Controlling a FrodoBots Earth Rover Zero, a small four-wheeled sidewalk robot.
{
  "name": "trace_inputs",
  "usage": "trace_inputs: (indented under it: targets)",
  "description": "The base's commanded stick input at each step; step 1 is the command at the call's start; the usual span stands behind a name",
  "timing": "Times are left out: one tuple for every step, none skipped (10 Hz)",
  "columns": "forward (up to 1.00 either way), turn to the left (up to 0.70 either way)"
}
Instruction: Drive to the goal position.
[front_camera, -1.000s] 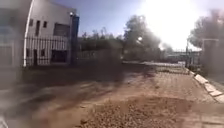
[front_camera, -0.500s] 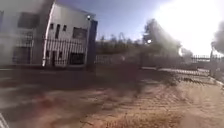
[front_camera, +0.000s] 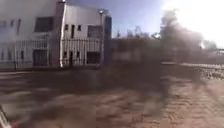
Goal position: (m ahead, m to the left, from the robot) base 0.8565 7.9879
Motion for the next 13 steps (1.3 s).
trace_inputs:
  targets:
    - [0.00, 0.41]
    - [0.00, 0.45]
    - [0.00, 0.45]
    - [0.00, 0.45]
    - [0.00, 0.45]
    - [1.00, 0.27]
    - [1.00, 0.27]
    - [1.00, 0.27]
    - [1.00, 0.27]
    - [1.00, 0.27]
    - [1.00, 0.27]
    - [1.00, 0.27]
    - [1.00, 0.27]
